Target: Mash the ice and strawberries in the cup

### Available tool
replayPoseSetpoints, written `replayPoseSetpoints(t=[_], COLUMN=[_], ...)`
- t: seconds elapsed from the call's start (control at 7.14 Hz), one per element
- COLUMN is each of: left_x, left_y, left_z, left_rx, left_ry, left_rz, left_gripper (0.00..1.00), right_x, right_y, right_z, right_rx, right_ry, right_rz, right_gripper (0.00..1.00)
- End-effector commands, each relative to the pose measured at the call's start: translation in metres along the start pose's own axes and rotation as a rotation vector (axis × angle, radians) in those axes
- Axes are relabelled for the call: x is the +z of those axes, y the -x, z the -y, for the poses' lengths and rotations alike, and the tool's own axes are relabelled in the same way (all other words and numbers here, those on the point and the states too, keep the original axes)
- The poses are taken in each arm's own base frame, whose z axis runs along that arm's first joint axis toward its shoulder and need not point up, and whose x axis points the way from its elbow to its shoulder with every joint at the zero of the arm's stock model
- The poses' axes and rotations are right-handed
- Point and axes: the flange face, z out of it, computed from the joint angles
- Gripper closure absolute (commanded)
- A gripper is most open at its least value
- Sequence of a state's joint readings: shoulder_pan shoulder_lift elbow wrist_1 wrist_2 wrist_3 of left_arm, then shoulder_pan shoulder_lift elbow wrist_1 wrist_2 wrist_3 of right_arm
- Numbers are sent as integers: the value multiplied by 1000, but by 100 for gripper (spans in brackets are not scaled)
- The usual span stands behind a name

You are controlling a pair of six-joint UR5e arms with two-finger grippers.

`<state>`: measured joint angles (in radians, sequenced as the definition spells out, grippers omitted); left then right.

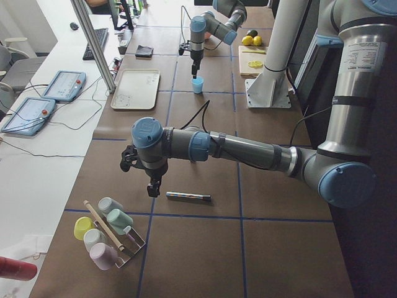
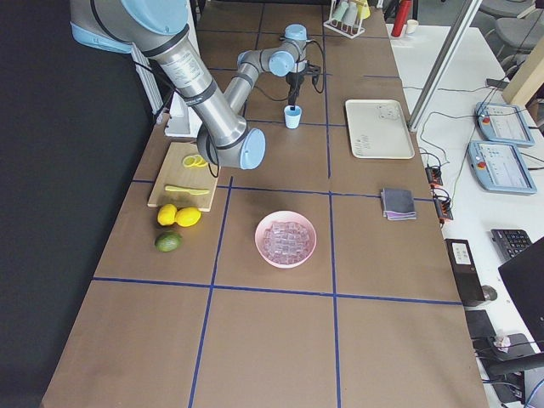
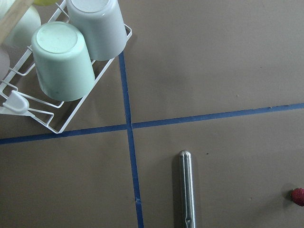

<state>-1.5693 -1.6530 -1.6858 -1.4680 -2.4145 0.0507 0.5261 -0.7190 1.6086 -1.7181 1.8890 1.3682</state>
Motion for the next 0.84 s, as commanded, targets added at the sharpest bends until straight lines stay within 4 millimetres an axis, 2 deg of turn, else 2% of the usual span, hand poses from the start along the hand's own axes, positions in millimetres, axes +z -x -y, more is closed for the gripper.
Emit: replayPoseSetpoints(t=[0.0,0.28,0.42,0.56,0.7], left_x=[5,13,13,10,26], left_y=[-5,-25,-63,-115,-173], left_z=[1,4,6,-1,-20], left_rx=[11,4,-29,-92,-137], left_ry=[9,20,17,12,43], left_rz=[-2,-3,-10,-25,-27], left_gripper=[0,0,0,0,0], right_x=[-3,-10,-22,-40,-49], right_y=[2,2,0,-6,-13], right_z=[-1,-2,4,12,23], right_rx=[-2,-6,-3,-2,5], right_ry=[-2,-4,-13,-26,-33], right_rz=[7,20,38,60,65], right_gripper=[0,0,0,0,0])
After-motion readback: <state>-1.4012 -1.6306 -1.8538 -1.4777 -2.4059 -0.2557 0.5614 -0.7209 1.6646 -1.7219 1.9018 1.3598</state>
